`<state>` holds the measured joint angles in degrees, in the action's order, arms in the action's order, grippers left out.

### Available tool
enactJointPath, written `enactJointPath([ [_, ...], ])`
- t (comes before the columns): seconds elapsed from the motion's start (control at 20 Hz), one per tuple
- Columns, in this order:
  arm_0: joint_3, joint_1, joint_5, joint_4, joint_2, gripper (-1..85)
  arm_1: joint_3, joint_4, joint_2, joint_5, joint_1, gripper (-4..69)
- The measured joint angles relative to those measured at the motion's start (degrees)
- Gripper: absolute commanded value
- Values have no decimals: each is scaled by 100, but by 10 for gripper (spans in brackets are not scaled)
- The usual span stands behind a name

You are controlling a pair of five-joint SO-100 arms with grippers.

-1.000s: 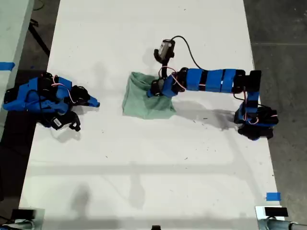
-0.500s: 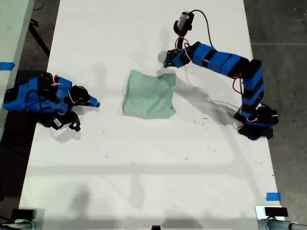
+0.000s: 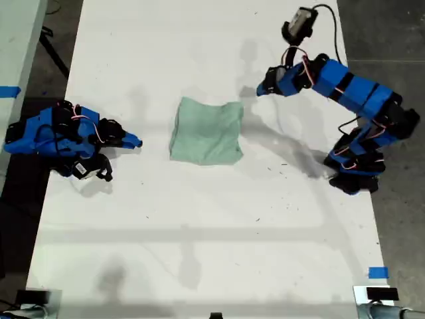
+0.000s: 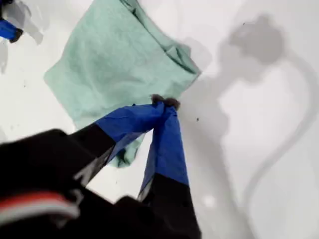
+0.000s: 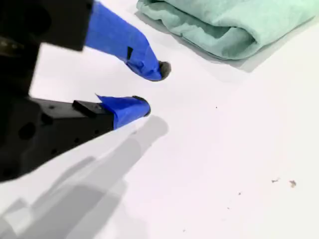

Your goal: Fold t-shirt

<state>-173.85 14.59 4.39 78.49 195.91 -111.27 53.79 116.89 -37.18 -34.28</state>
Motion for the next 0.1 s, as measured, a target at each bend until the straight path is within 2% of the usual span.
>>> enactJointPath([
  [0.1,0,0,0,0,0,95,-1362,123,1564,624,352,-10],
])
